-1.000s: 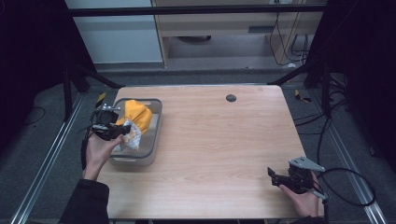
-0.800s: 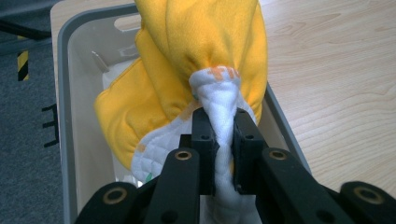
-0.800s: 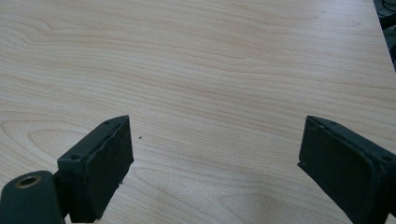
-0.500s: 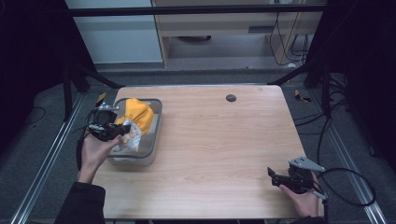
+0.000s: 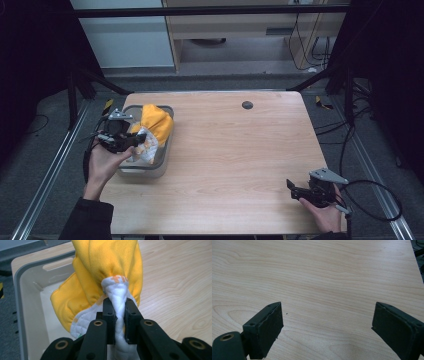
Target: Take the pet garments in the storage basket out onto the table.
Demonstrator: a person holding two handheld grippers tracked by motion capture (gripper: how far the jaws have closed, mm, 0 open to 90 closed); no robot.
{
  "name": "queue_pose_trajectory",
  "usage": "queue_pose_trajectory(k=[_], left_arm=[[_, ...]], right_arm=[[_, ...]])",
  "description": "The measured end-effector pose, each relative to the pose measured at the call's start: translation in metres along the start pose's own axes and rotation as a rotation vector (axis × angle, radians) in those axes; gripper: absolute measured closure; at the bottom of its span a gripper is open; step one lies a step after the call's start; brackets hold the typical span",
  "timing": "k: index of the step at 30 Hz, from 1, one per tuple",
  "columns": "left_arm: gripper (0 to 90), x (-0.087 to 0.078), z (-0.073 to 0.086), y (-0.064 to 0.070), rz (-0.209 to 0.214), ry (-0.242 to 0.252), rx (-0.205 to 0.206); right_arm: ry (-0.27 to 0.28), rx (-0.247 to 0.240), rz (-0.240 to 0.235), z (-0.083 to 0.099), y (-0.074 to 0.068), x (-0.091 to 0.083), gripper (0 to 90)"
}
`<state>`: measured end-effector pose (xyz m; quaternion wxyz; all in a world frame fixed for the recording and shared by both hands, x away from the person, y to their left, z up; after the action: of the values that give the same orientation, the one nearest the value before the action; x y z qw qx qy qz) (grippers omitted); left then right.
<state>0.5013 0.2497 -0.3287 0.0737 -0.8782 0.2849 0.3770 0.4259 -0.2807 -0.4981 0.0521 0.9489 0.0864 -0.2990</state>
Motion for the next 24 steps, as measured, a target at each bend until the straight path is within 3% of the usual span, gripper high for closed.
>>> queue_pose_trajectory(k=[8, 24], left_arm=[[81.8, -0.004, -0.009, 0.019, 0.026, 0.005, 0.053], [81.8, 0.003, -0.017, 0.049, 0.076, 0.009, 0.112]], right_arm=[[0.001, 0.002, 0.001, 0.000, 0.000, 0.000, 9.7], [0.001, 0.002, -0.001, 0.000, 0.000, -0.001, 9.7]])
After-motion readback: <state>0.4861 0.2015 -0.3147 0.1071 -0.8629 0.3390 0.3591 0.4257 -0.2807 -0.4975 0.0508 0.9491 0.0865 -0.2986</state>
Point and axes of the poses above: each handheld gripper's, and its own axes: x roughly forward along the jaws, z roughly out of its underside, y roughly to its right, the point moved 2 cm from there along x, roughly forward along the jaws, and after that the axes turned 7 degrees about z, right-handed, at the moved point
